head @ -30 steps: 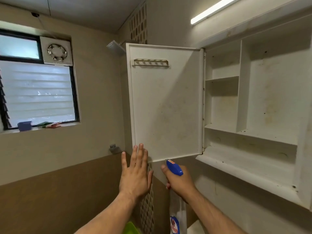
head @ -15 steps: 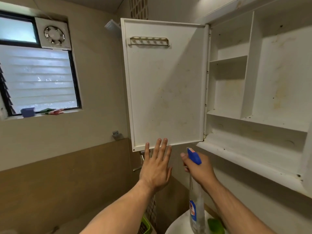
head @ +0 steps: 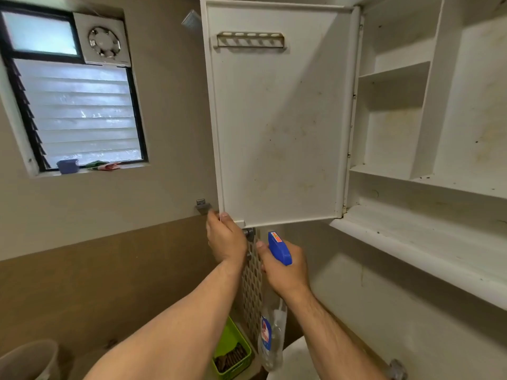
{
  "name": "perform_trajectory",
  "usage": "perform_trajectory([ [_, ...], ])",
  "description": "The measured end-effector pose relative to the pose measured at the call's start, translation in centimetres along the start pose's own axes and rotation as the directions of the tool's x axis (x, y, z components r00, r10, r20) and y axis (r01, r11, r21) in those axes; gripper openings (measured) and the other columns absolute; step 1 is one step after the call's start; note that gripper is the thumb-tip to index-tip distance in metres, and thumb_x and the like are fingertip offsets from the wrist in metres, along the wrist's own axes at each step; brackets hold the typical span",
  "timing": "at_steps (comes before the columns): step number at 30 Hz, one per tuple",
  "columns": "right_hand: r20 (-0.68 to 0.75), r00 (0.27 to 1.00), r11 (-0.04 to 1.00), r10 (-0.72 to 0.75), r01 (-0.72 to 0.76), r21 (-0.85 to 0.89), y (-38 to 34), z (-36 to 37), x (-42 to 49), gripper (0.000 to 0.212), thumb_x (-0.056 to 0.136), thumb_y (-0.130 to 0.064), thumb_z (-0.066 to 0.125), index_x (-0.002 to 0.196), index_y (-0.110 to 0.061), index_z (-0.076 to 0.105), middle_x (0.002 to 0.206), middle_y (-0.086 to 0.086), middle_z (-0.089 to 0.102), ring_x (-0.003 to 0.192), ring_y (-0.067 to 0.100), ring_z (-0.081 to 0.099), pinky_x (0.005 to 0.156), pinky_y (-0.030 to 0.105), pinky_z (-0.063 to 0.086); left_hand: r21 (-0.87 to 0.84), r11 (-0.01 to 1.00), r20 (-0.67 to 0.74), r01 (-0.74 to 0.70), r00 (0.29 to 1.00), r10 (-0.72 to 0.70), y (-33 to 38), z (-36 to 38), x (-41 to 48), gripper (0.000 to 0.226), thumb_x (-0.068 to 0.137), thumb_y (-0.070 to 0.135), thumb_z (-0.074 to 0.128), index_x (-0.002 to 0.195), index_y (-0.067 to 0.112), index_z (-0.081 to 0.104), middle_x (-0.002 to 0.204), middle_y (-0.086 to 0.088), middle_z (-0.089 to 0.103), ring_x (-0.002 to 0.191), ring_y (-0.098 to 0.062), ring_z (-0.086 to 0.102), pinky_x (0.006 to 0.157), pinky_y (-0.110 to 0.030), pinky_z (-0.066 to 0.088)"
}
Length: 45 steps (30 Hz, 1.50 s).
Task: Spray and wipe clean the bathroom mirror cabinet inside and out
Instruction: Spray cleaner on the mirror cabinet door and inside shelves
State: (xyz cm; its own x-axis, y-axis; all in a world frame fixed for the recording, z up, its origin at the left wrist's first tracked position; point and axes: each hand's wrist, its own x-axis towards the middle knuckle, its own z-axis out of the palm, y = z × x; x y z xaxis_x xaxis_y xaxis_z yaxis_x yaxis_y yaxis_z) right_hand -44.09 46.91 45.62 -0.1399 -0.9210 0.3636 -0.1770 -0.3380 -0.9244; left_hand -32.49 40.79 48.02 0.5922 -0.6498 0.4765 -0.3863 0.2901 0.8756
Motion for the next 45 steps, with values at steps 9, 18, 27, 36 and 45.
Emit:
perform_trajectory([
  [9,-0.073,0.992,0.993,-0.108,0.111,0.039,-1.3,-0.3,-1.1,0.03,0.094,-0.027,0.074,0.067,-0.027,0.059,0.054,-0.012,0.057,0.048,0.001,0.05,0.048,0.011,0.042,0.084,0.968,0.005,-0.235,0.972,0.236,-1.2,-1.2,-0.8,0.03,0.106,0.034,0.031,0.098,0.011,0.049,0.091,-0.007,0.054,0.084,-0.027,0.053,0.07,-0.047,0.05],
  [18,-0.019,1.0,1.0,0.005,-0.005,-0.008,1.5,-2.7,-3.8,0.035,0.093,-0.043,0.071,0.073,-0.016,0.064,0.067,0.013,0.064,0.057,0.018,0.059,0.053,0.018,0.048,0.227,0.973,0.187,-0.04,0.982,-0.003,-1.9,-1.6,4.0,0.034,0.108,0.027,0.034,0.118,0.009,0.061,0.12,-0.012,0.053,0.091,-0.02,0.048,0.082,-0.029,0.037],
  [27,-0.284,0.957,0.998,0.058,-0.046,0.047,4.6,-2.5,-5.4,0.026,0.081,-0.06,0.066,0.089,-0.036,0.066,0.078,-0.012,0.067,0.069,0.004,0.064,0.054,0.014,0.052,0.152,0.988,0.2,-0.022,0.98,-0.009,-4.7,-1.3,2.7,0.042,0.108,0.029,0.035,0.147,0.013,0.041,0.146,-0.009,0.044,0.126,-0.029,0.052,0.097,-0.036,0.043],
  [36,-0.22,0.967,0.99,0.132,-0.14,-0.019,12.4,1.7,-8.4,0.017,0.093,-0.04,0.073,0.085,-0.027,0.067,0.066,-0.015,0.062,0.057,0.002,0.054,0.057,0.011,0.046,0.443,0.877,0.593,-0.186,0.794,-0.132,-16.8,-4.9,-3.4,0.056,0.105,0.038,0.04,0.15,0.005,0.035,0.151,-0.018,0.042,0.138,-0.034,0.041,0.114,-0.04,0.035],
  [45,-0.09,0.98,0.981,0.178,-0.184,-0.064,16.5,11.7,-5.6,0.014,0.096,-0.029,0.073,0.093,-0.017,0.068,0.071,-0.014,0.063,0.063,0.002,0.055,0.063,0.014,0.048,0.394,0.784,0.865,-0.48,0.482,-0.14,-26.9,-7.7,-4.1,0.069,0.098,0.046,0.051,0.153,0.009,0.032,0.158,-0.015,0.036,0.147,-0.029,0.031,0.119,-0.036,0.023],
])
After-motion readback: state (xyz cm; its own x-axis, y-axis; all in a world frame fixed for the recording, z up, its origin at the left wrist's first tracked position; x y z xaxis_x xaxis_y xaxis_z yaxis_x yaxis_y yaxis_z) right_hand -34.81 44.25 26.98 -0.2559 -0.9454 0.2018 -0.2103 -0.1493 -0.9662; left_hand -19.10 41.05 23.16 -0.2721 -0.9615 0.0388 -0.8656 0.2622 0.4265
